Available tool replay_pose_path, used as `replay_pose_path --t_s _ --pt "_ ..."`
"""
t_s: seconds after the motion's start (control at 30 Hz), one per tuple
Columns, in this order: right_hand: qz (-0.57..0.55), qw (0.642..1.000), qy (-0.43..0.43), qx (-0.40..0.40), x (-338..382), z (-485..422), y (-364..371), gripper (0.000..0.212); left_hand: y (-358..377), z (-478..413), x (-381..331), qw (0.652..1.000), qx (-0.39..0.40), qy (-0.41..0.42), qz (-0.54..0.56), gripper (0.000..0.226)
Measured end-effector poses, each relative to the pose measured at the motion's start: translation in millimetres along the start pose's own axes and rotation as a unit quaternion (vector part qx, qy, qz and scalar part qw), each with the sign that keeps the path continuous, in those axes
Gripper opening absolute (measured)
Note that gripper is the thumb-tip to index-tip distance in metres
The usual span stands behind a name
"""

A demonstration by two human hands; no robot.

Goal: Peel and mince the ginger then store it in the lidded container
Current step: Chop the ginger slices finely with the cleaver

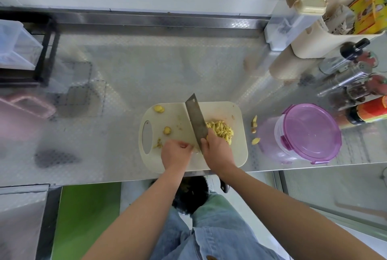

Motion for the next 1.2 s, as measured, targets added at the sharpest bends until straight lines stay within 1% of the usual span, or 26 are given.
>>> replay_pose_path --t_s 0.07,0.13,0.27,0.37,0.43,0.63,0.73,0.8,0.87,0.93,1.03,1.1,1.2 --pt "-0.027 1.000 0.003 -0.012 -6 -1 -5 0.023 -1 1 5 0.999 -0.003 0.009 0.035 0.030" --pt "-0.049 0.999 0.005 -0.020 -7 0 -7 0.021 -4 1 7 0.999 -0.023 0.017 0.041 0.031" --pt "-0.068 0.998 -0.015 0.001 1 7 3 0.022 -18 6 1 0.994 -0.085 0.059 -0.034 0.027" --pt "-0.062 0.998 -0.021 0.022 2 12 12 0.021 -23 5 5 0.990 -0.113 0.071 -0.043 0.027" --pt "-0.060 0.998 -0.012 0.016 -3 13 12 0.021 -27 6 7 0.988 -0.122 0.077 -0.050 0.026" --pt "-0.076 0.994 0.066 -0.038 -27 -2 -6 0.028 -43 4 -4 0.975 -0.166 0.110 -0.095 0.026" --pt "-0.116 0.991 0.062 -0.024 -24 -7 -10 0.024 -55 -8 -14 0.969 -0.194 0.116 -0.097 0.010" --pt "-0.132 0.990 0.040 -0.007 -19 -9 -11 0.021 -64 -22 -17 0.963 -0.212 0.125 -0.111 0.013" --pt "-0.144 0.989 0.029 0.006 -14 -11 -10 0.016 -71 -37 -20 0.960 -0.207 0.119 -0.149 0.020" --pt "-0.151 0.988 0.028 0.010 -11 -14 -10 0.014 -77 -52 -25 0.958 -0.183 0.115 -0.191 0.027" --pt "-0.151 0.988 0.034 0.013 -10 -19 -10 0.018 -80 -71 -29 0.944 -0.152 0.150 -0.253 0.034" --pt "-0.150 0.988 0.036 0.019 -10 -22 -10 0.019 -81 -80 -30 0.936 -0.131 0.168 -0.279 0.032" --pt "-0.155 0.987 0.034 0.025 -11 -26 -10 0.021 -82 -89 -32 0.937 -0.116 0.171 -0.280 0.023"
Point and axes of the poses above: each hand's wrist, its own z-axis away from the middle knuckle, its own y-axis out of the palm, x = y × z, the point moved 2 cm from there along -z, towards the middle knuckle, and after that the axes turned 7 degrees about y, right-handed, at the moved point
